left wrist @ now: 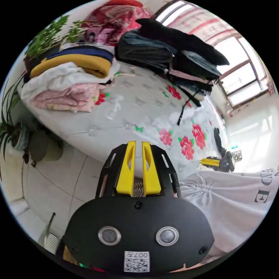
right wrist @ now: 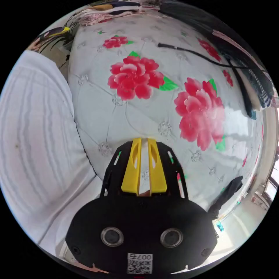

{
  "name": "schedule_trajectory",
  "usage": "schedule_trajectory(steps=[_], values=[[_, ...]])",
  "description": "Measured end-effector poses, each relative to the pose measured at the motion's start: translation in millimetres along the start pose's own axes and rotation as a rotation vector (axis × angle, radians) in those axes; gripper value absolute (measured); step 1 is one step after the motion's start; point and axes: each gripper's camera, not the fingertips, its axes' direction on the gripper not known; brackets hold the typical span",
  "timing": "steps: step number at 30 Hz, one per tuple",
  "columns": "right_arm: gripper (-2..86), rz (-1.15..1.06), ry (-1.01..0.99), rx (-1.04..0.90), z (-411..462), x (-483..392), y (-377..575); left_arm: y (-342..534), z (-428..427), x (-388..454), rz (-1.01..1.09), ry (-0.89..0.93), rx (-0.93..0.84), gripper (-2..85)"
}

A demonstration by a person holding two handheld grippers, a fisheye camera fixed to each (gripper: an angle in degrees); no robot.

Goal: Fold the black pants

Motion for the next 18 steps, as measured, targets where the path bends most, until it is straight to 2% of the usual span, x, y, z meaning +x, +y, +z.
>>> schedule_trajectory(steps=[4,5,7,9,12,14,16,18], values=[[2.4,0.169,-0.106,0.187,-0.2,21.6,27.8,-6.7,125.0,140.4,0.265,-0.050,-0.146,1.3],[2.6,0.209,-0.148,0.210,-0.7,30.5,31.0,-4.3,160.7,172.5,0.296,-0.049,-0.187,0.9],[3.6,0.322,-0.396,0.265,1.5,74.1,47.0,2.4,212.1,213.5,0.327,-0.007,-0.242,0.6],[4.3,0.412,-0.460,0.271,2.8,112.4,68.8,11.6,261.4,245.8,0.332,-0.009,-0.299,0.4],[5.6,0.577,-0.304,0.341,-16.8,187.4,141.4,32.1,336.4,286.3,0.351,-0.125,-0.423,-0.4],[6.7,0.684,-0.144,0.356,-33.8,241.7,192.1,48.4,368.2,307.7,0.384,-0.256,-0.424,-0.7],[8.2,0.851,0.014,0.373,-54.6,324.5,258.8,58.2,385.7,314.0,0.393,-0.314,-0.416,-0.8],[8.9,0.968,0.067,0.387,-67.7,386.9,300.8,67.2,400.8,315.2,0.405,-0.348,-0.402,-0.8]])
